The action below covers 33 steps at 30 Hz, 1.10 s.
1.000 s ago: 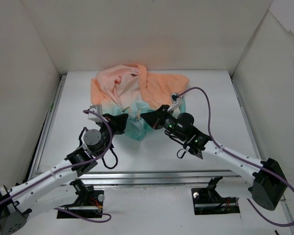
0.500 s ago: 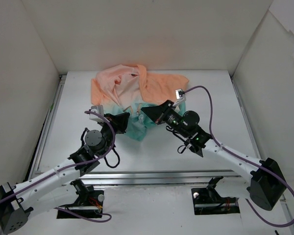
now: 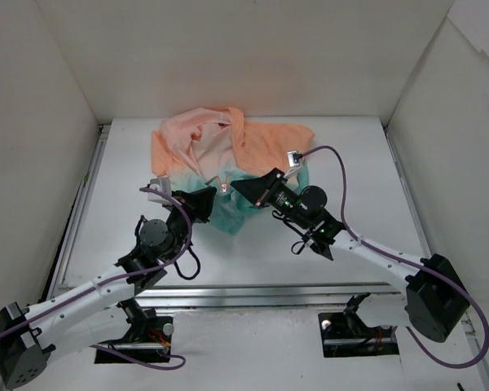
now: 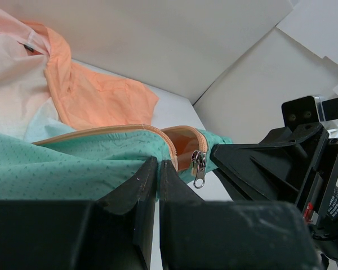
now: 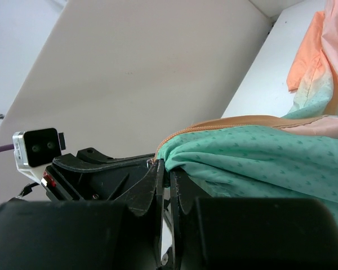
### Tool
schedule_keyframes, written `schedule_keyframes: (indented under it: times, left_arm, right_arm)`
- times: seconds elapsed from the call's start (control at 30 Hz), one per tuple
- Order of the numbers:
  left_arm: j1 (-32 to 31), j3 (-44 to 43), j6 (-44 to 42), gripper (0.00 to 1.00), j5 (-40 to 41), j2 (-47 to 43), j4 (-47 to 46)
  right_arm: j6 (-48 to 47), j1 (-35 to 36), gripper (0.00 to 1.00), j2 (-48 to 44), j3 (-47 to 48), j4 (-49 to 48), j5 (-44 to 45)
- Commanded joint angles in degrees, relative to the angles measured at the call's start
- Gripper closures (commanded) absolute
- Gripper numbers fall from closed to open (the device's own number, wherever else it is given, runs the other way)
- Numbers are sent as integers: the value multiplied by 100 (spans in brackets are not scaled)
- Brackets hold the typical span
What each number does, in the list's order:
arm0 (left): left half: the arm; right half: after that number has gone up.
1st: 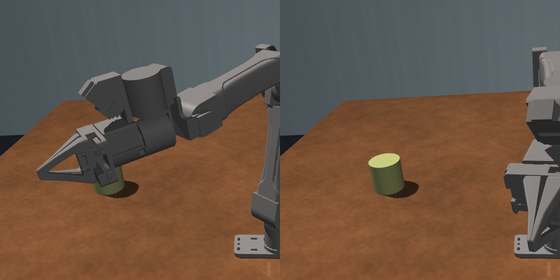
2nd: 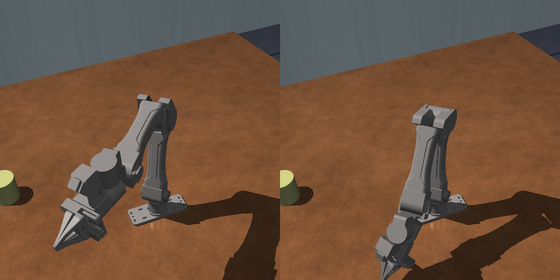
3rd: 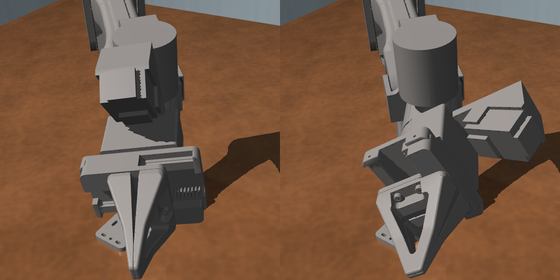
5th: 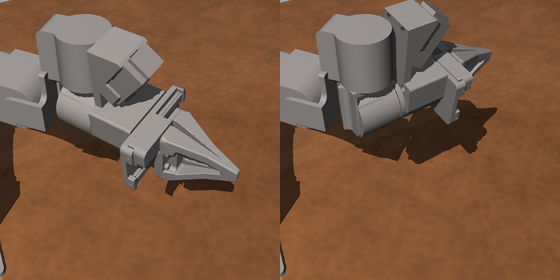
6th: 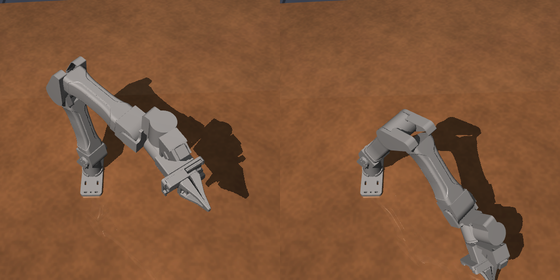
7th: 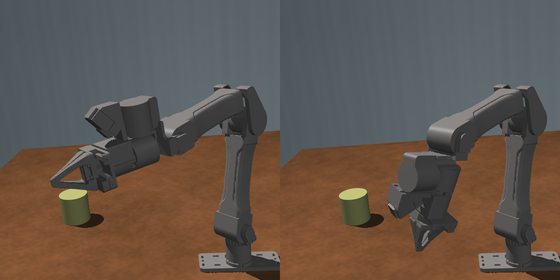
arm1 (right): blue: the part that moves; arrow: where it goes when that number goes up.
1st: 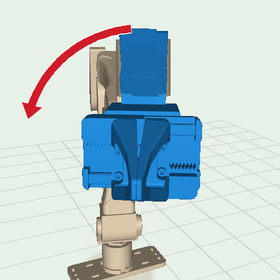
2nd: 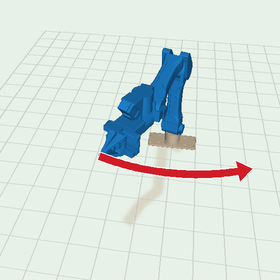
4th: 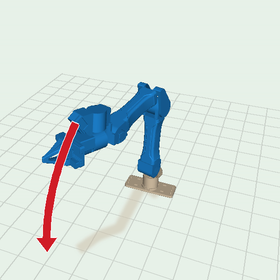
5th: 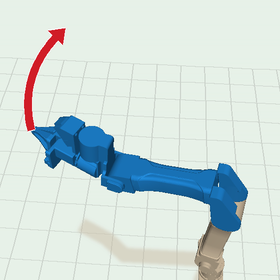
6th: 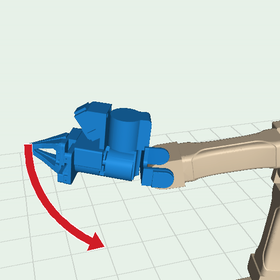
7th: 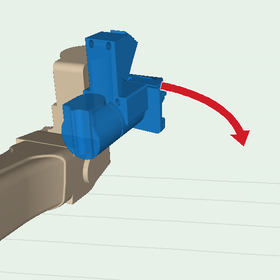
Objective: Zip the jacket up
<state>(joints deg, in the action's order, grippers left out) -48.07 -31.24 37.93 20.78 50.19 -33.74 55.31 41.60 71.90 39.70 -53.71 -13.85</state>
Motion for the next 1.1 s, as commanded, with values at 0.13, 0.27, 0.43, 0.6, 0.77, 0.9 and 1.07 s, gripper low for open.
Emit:
schedule_keyframes:
  times: [0.13, 0.27, 0.43, 0.6, 0.77, 0.9, 1.07]
  left_arm:
    - [-44, -145, 4, 100, -118, 8, -704]
    - [-44, -110, -23, 100, -153, 8, -827]
    - [-44, -92, -31, 100, -197, 34, -898]
    - [-97, -92, -58, 100, -170, 60, -915]
    - [-97, -92, -67, 100, -170, 87, -933]
    - [-97, -92, -67, 100, -170, 70, -933]
    - [-150, -92, -93, 100, -214, 78, -933]
  right_arm:
    - [59, -3, 100, -71, -15, -764, -83]
    - [85, -3, 100, -62, -59, -764, -92]
    - [85, -21, 100, -44, -59, -772, -101]
    - [94, -3, 100, -53, -85, -772, -92]
    - [94, 5, 100, -53, -103, -790, -74]
    - [85, 5, 100, -71, -121, -790, -48]
    - [77, 14, 100, -71, -103, -816, -39]
